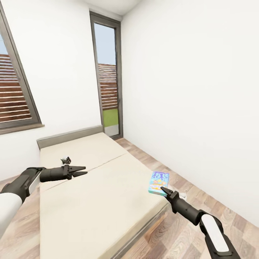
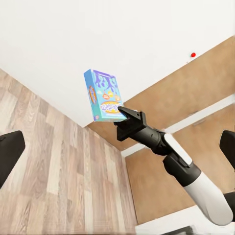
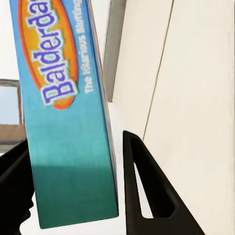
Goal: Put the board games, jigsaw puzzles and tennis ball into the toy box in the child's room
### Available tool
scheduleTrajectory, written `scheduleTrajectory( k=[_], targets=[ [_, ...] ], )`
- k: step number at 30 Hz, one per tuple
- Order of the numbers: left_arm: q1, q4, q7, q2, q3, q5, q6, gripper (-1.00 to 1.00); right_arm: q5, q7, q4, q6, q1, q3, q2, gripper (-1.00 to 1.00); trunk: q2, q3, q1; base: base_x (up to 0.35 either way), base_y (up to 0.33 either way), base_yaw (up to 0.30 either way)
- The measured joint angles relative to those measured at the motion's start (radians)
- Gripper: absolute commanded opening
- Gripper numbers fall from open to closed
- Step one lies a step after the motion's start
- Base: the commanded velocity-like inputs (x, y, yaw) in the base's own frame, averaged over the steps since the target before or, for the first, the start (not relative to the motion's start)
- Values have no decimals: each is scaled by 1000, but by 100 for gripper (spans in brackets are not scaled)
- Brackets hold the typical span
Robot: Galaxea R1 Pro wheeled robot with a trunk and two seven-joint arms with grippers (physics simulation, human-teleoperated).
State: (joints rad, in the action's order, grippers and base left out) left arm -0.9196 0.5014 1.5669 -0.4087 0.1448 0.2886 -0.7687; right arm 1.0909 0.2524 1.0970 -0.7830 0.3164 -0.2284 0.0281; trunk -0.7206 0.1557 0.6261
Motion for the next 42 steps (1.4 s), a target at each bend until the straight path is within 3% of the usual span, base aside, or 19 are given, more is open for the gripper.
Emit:
scheduleTrajectory(
  k=[3,30,42],
  targets=[
    [0,0,0,0,0,0,0,100,0,0,0,0,0,0,0,-100,0,0,0,0,0,-280],
    [0,0,0,1,-1,-1,0,100,1,0,2,2,0,0,-4,-100,189,-85,-104,0,0,-278],
    [0,0,0,0,0,-1,0,100,5,-1,1,3,0,0,-10,-100,273,-123,-150,0,0,-35]
  ],
)
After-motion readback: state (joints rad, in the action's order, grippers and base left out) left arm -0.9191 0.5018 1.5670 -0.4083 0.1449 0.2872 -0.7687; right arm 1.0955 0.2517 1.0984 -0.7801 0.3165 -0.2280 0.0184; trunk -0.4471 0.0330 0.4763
